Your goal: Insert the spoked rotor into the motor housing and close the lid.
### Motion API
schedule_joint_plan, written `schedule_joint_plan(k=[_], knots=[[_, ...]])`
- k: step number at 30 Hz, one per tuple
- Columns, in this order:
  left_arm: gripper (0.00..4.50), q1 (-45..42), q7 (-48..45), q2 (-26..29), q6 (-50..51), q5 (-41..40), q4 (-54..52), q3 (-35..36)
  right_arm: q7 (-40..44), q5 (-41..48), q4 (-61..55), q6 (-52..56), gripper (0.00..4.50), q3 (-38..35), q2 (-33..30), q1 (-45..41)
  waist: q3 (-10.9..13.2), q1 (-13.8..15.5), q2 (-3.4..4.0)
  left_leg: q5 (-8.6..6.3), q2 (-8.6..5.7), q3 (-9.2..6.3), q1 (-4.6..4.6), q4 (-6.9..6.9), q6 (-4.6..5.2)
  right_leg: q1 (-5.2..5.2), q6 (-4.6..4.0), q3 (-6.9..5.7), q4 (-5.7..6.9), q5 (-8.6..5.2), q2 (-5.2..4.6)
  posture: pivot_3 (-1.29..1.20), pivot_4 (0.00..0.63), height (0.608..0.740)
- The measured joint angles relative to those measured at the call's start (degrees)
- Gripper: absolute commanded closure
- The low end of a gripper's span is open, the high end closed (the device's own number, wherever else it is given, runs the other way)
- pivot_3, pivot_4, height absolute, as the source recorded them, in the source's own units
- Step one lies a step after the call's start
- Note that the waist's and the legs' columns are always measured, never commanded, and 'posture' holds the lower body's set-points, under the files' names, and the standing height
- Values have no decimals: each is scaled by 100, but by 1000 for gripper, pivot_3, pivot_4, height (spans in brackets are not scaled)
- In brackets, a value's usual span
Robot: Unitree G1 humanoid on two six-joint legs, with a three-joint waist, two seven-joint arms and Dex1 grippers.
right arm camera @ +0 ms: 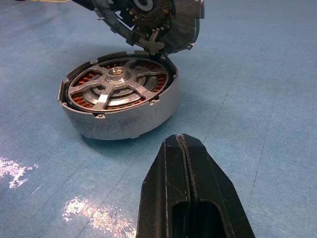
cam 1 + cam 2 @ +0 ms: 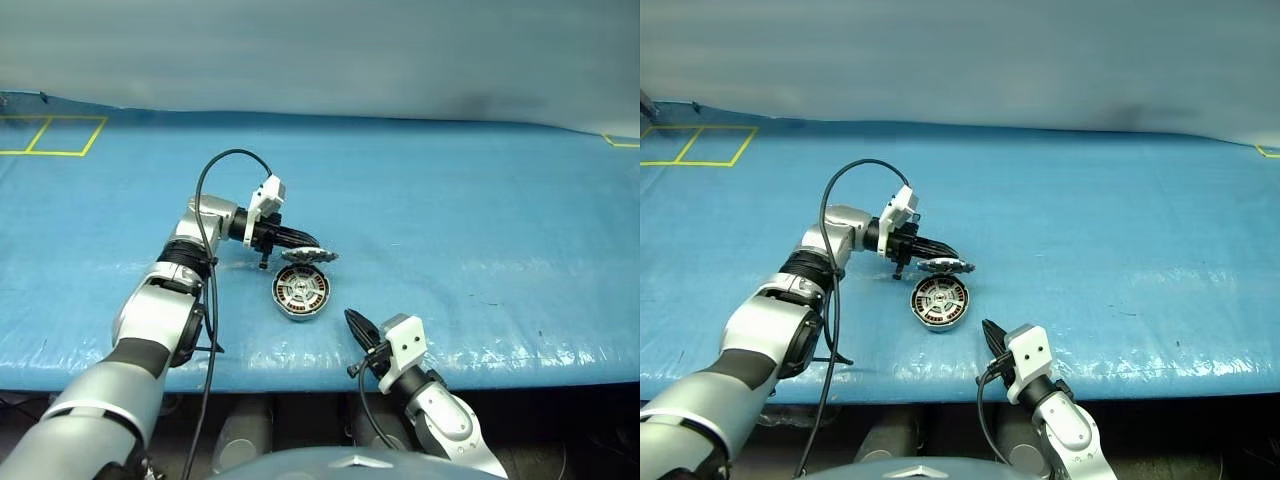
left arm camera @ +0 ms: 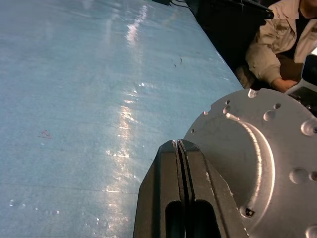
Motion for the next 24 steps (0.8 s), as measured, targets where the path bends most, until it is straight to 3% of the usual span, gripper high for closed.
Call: schedule_joint_plan(k=[10, 19, 24], knots=[[4448, 50, -44, 224, -184, -516, -511, -1320, -36, 20, 0, 104, 4500, 36, 41, -1, 0, -3, 0, 0, 1, -2, 0, 2, 1, 0, -2, 0, 1, -1, 0, 0, 150, 740], [4448, 457, -93, 857, -357, -1129, -1456, -2094, -30, 100, 0, 240, 4500, -58, 27, -30, 0, -8, 1, 0, 2, -6, 2, 2, 1, 2, -7, 0, 3, -4, -1, 0, 150, 740], [4448, 754, -96, 1187, -317, -1376, -2028, -2188, -93, 244, -96, 624, 4500, -181, 29, -137, -1, -2, 2, 0, 1, -6, 2, 3, 1, 2, -9, 1, 3, -5, -1, 0, 150, 740]])
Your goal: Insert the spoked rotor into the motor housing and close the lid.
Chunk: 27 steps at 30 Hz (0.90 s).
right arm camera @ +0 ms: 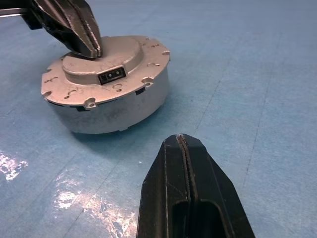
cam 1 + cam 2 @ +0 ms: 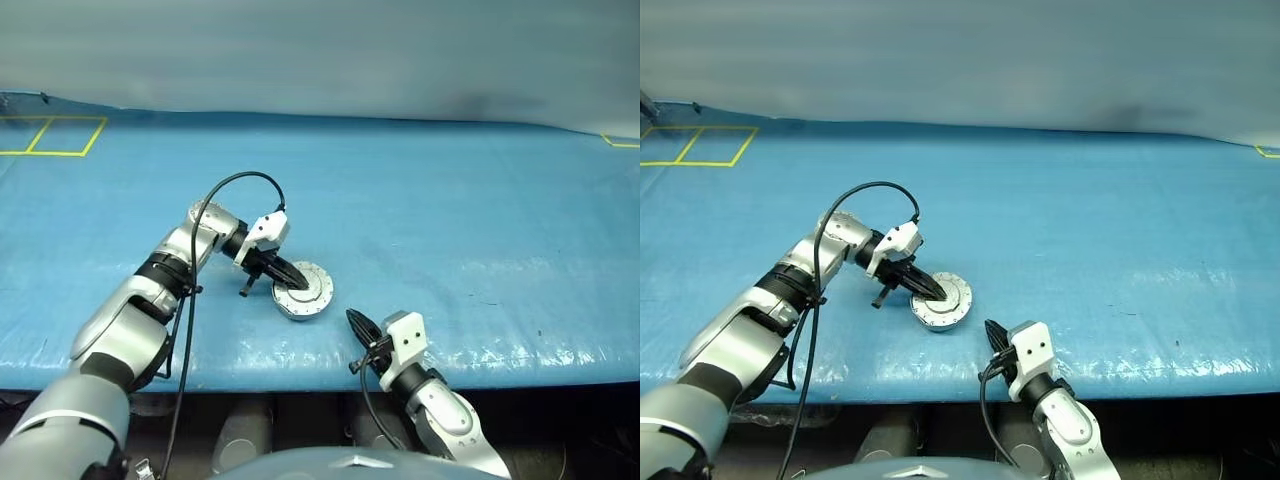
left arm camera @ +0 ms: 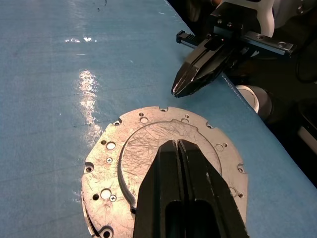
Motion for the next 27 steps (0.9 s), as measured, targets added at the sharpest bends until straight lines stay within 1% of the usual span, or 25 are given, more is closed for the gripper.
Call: schedule_joint_plan(k=[4, 6, 9, 10, 11, 12, 13, 15, 18, 21, 22, 24, 27], knots=[[4448, 450, 1, 99, 199, -98, -564, 301, 76, 507, -440, 699, 4500, -293, -142, -202, 1, 1, 2, 0, 0, -2, -4, 0, 0, -3, 0, 0, 0, 0, 0, 0, 150, 740], [4448, 771, 64, 154, 354, -109, -1021, 618, 107, 702, -704, 1022, 4500, -432, -284, -365, 1, -4, 2, 0, 1, -2, -3, -1, 0, -4, -1, 0, 1, 0, 0, 0, 150, 740], [4448, 1252, 384, 220, 614, -129, -1740, 1051, 172, 854, -972, 1397, 4500, -610, -549, -586, 0, 4, 4, 0, 0, -5, 0, -1, 0, 0, -1, -2, 1, 0, 0, 0, 150, 740], [4448, 1545, 593, 280, 744, -178, -2114, 1252, 181, 897, -1032, 1556, 4500, -659, -626, -711, 0, -7, 4, 0, 2, -5, 1, -2, 0, 0, -1, -1, 0, 0, 1, 0, 150, 740], [4500, 1863, 802, 303, 859, -245, -2491, 1445, 184, 923, -1082, 1687, 4135, -708, -710, -852, -1, -32, 8, 0, 3, 1, 3, -4, 0, -2, -1, 4, 1, 0, -2, 0, 150, 740], [4500, 2259, 1077, 311, 973, -296, -2916, 1623, 186, 941, -1129, 1839, 4002, -774, -803, -1053, -1, -46, 11, 0, 3, 7, 7, -6, 0, -2, -1, 9, 0, 0, -4, 0, 150, 740], [4500, 2538, 1285, 305, 1065, -324, -3198, 1710, 185, 946, -1160, 1925, 3695, -843, -850, -1207, -1, -33, 10, 0, 3, 4, 6, -6, 0, -2, -1, 6, 1, 0, -4, 0, 150, 740], [4500, 3030, 1730, 286, 1251, -341, -3723, 1895, 209, 958, -1218, 2117, 3034, -890, -952, -1480, -1, 16, 9, 0, 5, -5, 5, -4, 0, 0, -2, -1, 2, -1, 1, 0, 150, 740], [4500, 3674, 2502, 219, 1482, -446, -4522, 2403, 358, 988, -1207, 2379, 2016, -766, -1053, -1811, -2, 68, 12, 1, 6, -7, 5, -3, -1, 2, -4, -4, 0, -2, -1, 0, 150, 740], [4500, 4287, 3275, -20, 1574, -452, -5268, 2642, 591, 1073, -1191, 2562, 978, -625, -1180, -2184, -3, 69, 16, 0, -3, 1, 5, -2, 0, 5, -1, 0, -4, 0, -11, 0, 150, 740], [4500, 4508, 3550, -124, 1578, -449, -5476, 2731, 685, 1070, -1148, 2615, 709, -525, -1236, -2342, -3, 68, 16, 0, -2, 2, 6, -2, 0, 5, -1, 0, -5, 0, -10, 0, 150, 740], [4500, 4855, 4003, -290, 1573, -425, -5755, 2856, 865, 1067, -1015, 2633, 22, -360, -1295, -2576, -3, 68, 16, 0, -2, 2, 8, -3, 0, 5, -1, 0, -3, 0, -9, 0, 150, 740], [4500, 5335, 4480, -392, 1563, -317, -6016, 3020, 1091, 1068, -660, 2639, 22, -111, -1241, -2861, -5, 68, 19, 0, 2, 2, 10, -4, -1, 5, -3, -2, 0, -1, -3, 0, 150, 740]])
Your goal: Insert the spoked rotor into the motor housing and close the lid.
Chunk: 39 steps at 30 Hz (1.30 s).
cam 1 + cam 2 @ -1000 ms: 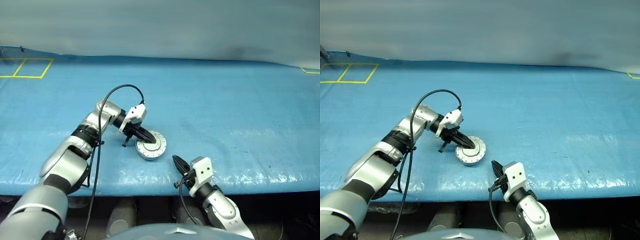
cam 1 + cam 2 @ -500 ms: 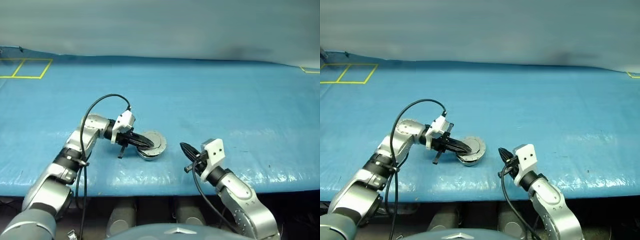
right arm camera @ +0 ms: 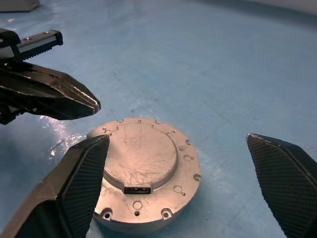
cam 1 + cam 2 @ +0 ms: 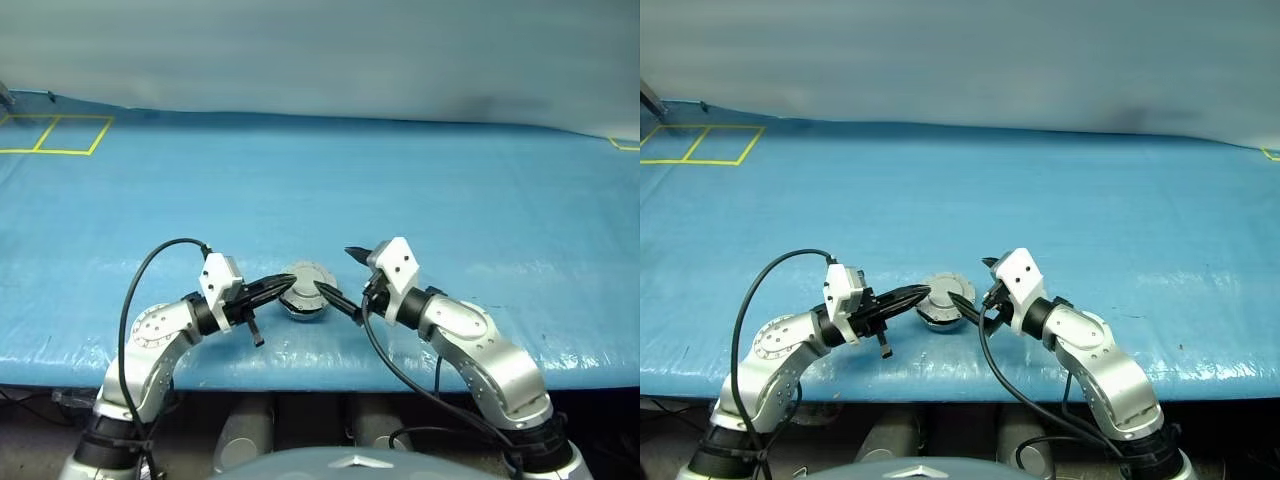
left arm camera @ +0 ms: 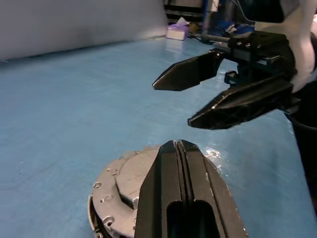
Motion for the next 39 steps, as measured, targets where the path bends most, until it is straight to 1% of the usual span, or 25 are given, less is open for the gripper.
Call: schedule_joint_plan(k=[3, 9, 14, 18, 21, 23, 24, 30, 39], knots=[[4500, 367, 207, -48, -25, 7, -185, 52, 204, -6, 393, -15, 22, 248, 108, -263, 0, -3, 0, 0, -2, 2, -1, 2, 0, 0, 0, 1, -1, 0, -1, 0, 150, 740], [4500, 719, 418, -251, -347, 67, -280, 87, 478, -95, 989, -212, 22, 565, 296, -612, 0, 0, 0, 0, -3, 5, -4, 0, 0, -2, 0, 1, -4, 0, -3, 0, 150, 740], [4500, 1023, 541, -406, -693, 254, -278, 34, 581, -269, 1558, -499, 22, 635, 467, -707, 0, -5, 0, -1, -2, 6, -3, -3, -1, -5, -1, 1, -4, 0, -3, 0, 150, 740], [4500, 1078, 625, -484, -803, 322, -276, -45, 601, -423, 1741, -720, 22, 633, 502, -731, -1, -3, 0, -1, -2, 6, -2, -2, -1, -4, -1, 1, -4, -1, -3, 0, 150, 740], [4500, 1081, 652, -493, -870, 332, -276, -65, 617, -462, 1751, -808, 643, 632, 502, -694, -1, -7, 0, -1, -2, 6, -3, -3, -1, -5, -1, 1, -4, -1, -2, 0, 150, 740], [4500, 1086, 690, -501, -889, 342, -271, -69, 627, -461, 1729, -830, 1303, 634, 520, -635, -1, -8, 1, -1, -2, 6, -3, -4, -1, -6, -2, 1, -4, -1, -2, 0, 150, 740], [4500, 1095, 720, -508, -907, 347, -268, -69, 623, -461, 1715, -836, 1467, 633, 522, -617, -1, -7, 1, -1, -2, 6, -4, -4, -1, -6, -2, 2, -4, -1, -3, 0, 150, 740], [4500, 1153, 878, -607, -1111, 456, -219, -56, 566, -550, 1625, -840, 1461, 656, 611, -545, 0, -7, 0, -1, -2, 5, -4, -4, -2, -6, -2, 1, -4, -1, -3, 0, 150, 740], [4500, 1224, 974, -615, -1221, 460, -95, 16, 352, -925, 1473, -642, 1461, 937, 692, -657, 0, -29, 1, -1, -1, 6, -6, -8, -2, -13, -3, 1, -4, -2, -2, 0, 150, 740]])
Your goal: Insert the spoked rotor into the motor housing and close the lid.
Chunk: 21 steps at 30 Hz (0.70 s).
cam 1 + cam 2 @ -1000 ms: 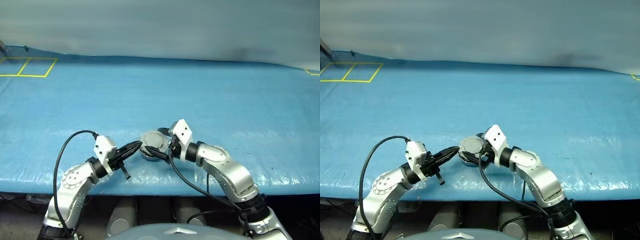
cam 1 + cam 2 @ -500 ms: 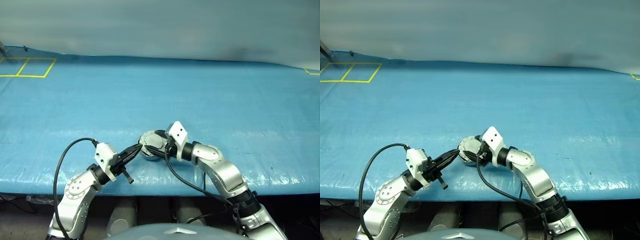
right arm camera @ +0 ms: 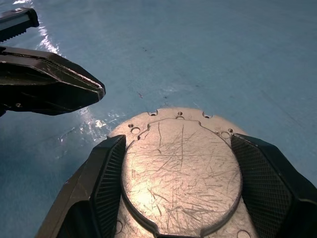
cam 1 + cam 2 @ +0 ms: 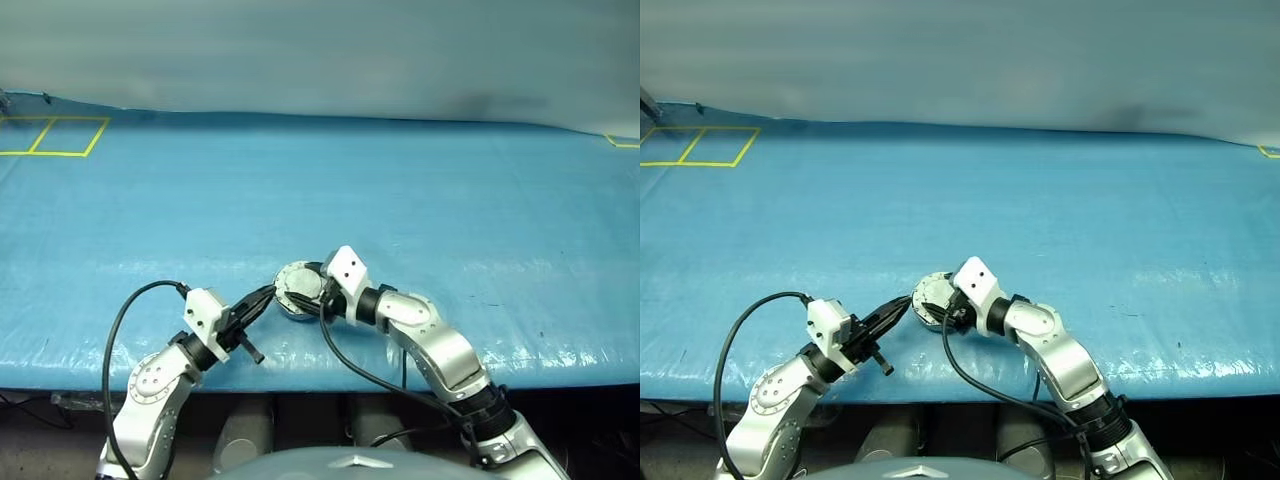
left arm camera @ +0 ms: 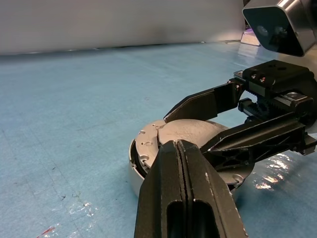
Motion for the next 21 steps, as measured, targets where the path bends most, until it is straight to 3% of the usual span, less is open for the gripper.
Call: schedule_joint_plan(k=[21], knots=[[4500, -27, 18, 1, -26, -19, 28, 21, -58, -202, 69, 106, 1461, 100, 152, -98, -1, -16, 1, 0, 2, 0, 4, -11, -1, -2, -4, -1, -2, -3, 0, 0, 150, 740]])
